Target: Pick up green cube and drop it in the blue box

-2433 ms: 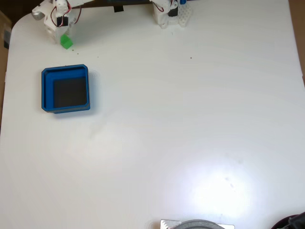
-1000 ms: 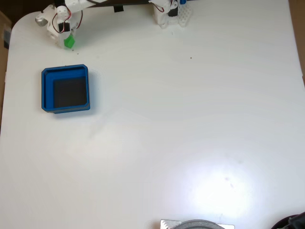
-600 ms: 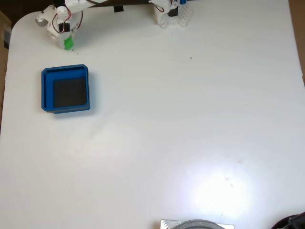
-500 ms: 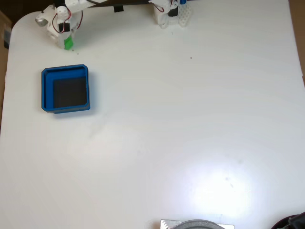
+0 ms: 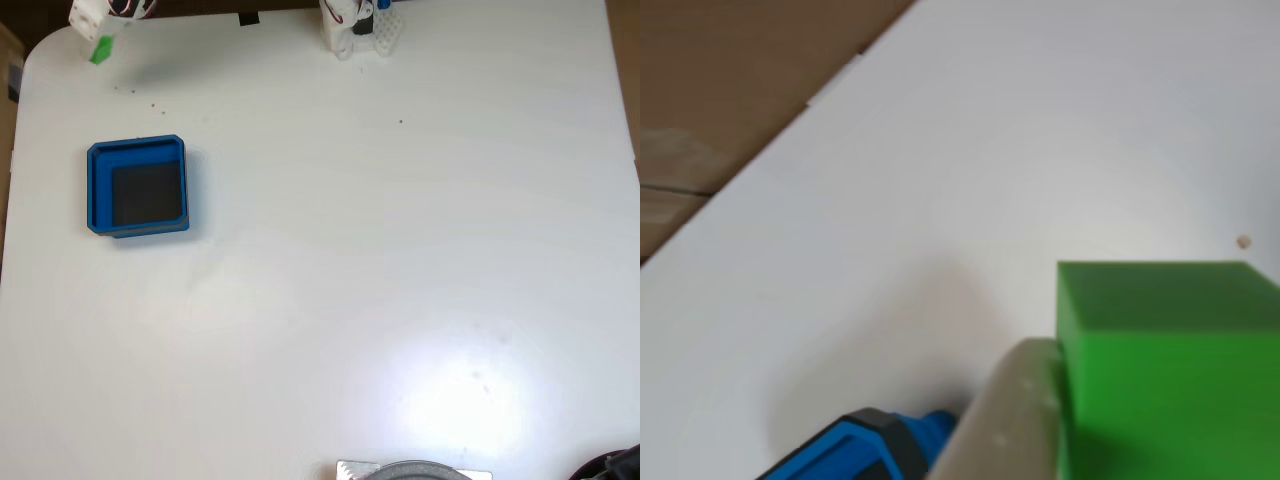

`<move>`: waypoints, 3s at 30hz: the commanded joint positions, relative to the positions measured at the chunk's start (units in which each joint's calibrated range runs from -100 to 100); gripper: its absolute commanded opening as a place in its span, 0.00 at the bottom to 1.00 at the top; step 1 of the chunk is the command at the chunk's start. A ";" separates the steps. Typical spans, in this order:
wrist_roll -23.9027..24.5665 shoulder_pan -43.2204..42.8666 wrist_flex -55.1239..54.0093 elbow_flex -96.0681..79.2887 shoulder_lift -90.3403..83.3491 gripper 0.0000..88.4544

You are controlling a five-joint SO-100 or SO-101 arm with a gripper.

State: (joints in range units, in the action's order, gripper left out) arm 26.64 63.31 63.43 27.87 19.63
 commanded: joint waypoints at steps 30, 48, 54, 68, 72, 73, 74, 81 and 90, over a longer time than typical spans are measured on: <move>-24.37 -18.73 -0.03 2.92 -10.77 0.02; -25.30 -20.64 -0.44 2.74 -6.25 0.02; -25.25 -21.71 -0.85 2.92 -0.49 0.02; -25.25 -21.33 -10.96 2.92 7.79 0.02; -25.25 -21.25 -11.45 3.00 9.63 0.02; -25.25 -21.18 -11.45 3.09 9.72 0.02; -25.25 -21.18 -11.45 3.09 9.88 0.02; -25.25 -21.18 -11.53 3.18 10.64 0.02; -25.25 -21.18 -11.61 3.27 11.64 0.02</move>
State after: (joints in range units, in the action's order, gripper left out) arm 1.25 41.91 53.25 27.79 32.08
